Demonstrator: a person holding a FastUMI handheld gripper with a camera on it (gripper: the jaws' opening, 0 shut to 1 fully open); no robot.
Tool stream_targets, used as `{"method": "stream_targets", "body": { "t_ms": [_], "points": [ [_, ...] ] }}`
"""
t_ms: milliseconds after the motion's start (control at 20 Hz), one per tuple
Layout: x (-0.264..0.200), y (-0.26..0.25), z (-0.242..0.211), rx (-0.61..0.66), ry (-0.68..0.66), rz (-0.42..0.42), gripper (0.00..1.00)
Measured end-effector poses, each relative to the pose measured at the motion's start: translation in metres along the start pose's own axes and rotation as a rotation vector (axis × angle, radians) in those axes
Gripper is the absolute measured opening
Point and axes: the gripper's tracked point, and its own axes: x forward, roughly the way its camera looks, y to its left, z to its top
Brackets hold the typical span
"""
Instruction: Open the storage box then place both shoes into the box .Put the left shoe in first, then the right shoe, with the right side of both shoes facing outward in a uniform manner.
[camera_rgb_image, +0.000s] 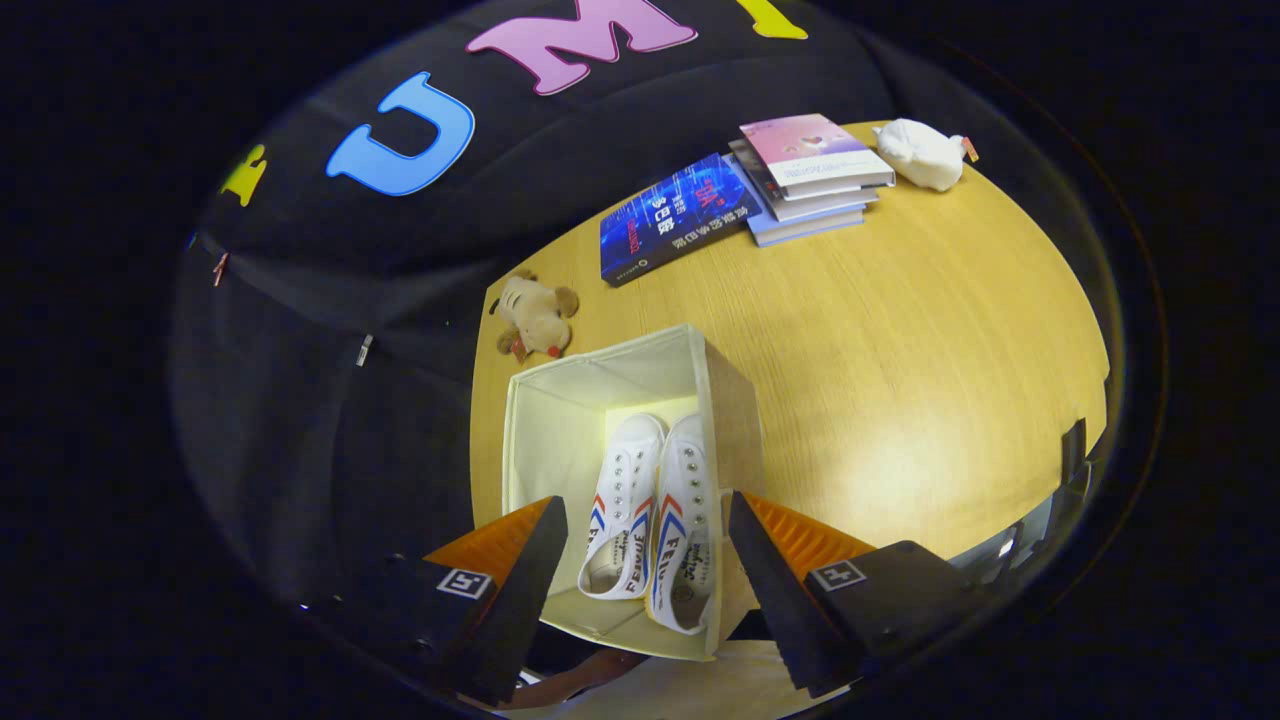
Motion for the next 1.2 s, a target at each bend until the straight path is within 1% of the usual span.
{"method": "stream_targets", "body": {
  "t_ms": [250,500,750,800,1050,1200],
  "points": [
    [-0.032,-0.024,0.035,-0.072,-0.144,-0.019,0.99],
    [-0.071,-0.054,0.07,-0.158,-0.263,-0.021,0.99],
    [-0.119,-0.088,0.119,-0.327,-0.426,-0.018,0.99],
    [-0.125,-0.095,0.135,-0.36,-0.453,-0.017,0.99],
    [-0.172,-0.131,0.177,-0.488,-0.569,0.0,0.99],
    [-0.201,-0.153,0.211,-0.558,-0.684,-0.023,0.98]
  ]
}}
